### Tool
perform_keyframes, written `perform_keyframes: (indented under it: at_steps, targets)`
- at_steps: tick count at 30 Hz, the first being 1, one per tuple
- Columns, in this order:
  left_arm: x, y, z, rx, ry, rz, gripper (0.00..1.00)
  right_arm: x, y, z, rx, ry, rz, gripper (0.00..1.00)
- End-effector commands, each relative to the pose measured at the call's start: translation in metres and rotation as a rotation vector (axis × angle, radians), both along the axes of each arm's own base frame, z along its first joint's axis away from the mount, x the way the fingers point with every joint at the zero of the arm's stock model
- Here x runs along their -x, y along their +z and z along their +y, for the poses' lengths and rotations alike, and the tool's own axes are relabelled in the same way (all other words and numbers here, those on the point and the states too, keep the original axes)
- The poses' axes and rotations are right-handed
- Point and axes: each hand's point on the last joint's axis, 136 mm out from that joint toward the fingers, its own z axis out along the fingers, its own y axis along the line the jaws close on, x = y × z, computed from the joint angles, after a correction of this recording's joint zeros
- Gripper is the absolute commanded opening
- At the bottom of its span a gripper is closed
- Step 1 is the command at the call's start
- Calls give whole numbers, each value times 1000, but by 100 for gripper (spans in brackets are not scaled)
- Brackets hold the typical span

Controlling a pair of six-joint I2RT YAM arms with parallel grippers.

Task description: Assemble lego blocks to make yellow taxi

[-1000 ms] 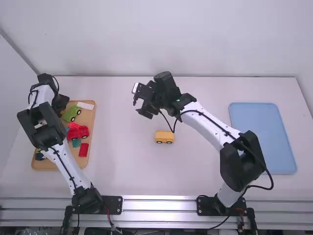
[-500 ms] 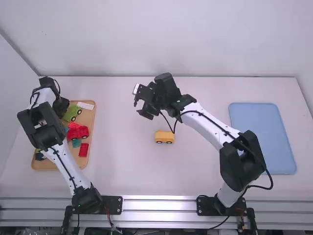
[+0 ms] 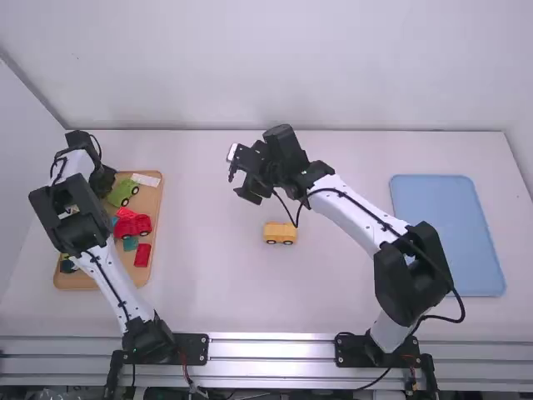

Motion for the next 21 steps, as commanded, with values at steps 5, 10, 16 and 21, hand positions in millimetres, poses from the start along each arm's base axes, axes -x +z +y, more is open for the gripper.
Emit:
perform_keyframes:
  at_steps: [5, 10, 16, 21]
  targets:
    - [11, -10, 3, -5, -9, 49, 33, 0, -7, -2, 7, -3, 16, 99]
    - [12, -1, 5, -6, -132, 84, 29, -1, -7, -3, 8, -8, 18, 99]
    - [7, 42, 10, -49, -137, 42, 25, -3, -7, -5, 8, -13, 19, 99]
    - [11, 101, 6, -114, -162, -32, 20, -2, -7, -5, 8, -13, 19, 99]
